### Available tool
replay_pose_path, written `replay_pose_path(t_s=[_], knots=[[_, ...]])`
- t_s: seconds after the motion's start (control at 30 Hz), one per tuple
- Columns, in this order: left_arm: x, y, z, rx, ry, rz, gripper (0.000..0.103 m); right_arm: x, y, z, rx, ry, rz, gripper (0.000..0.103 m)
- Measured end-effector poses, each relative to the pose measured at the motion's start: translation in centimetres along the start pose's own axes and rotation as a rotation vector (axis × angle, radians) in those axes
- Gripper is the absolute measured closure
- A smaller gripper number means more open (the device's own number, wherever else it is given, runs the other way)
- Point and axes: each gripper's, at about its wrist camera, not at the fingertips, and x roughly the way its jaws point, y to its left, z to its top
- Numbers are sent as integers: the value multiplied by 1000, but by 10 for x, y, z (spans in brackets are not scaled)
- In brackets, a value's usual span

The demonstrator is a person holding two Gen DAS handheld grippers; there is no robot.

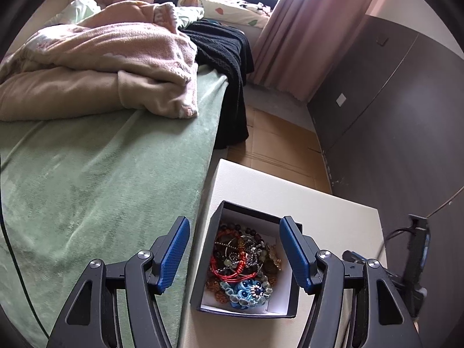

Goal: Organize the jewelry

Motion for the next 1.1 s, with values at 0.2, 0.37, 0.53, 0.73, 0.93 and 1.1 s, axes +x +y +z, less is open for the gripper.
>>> replay_pose_path(t_s=[0.2, 0.37, 0.53, 0.73, 0.93, 1.1], knots=[[-6, 10, 1, -21, -15, 9, 38, -43, 17, -4, 4, -82, 188, 89], [-13, 15, -1, -27, -28, 18, 38, -78, 46, -11, -48, -161, 304, 89], [-22, 21, -2, -48, -49, 19, 38, -98, 78, -17, -104, -189, 447, 89], [-29, 22, -3, -56, -63, 6, 37, -113, 93, -28, -143, -232, 472, 32], [-39, 6, -11, -83, -73, -49, 28, -135, 62, -40, -80, -279, 415, 32], [-52, -24, -23, -9, -97, -75, 16, -159, 37, -49, -55, -304, 358, 32]])
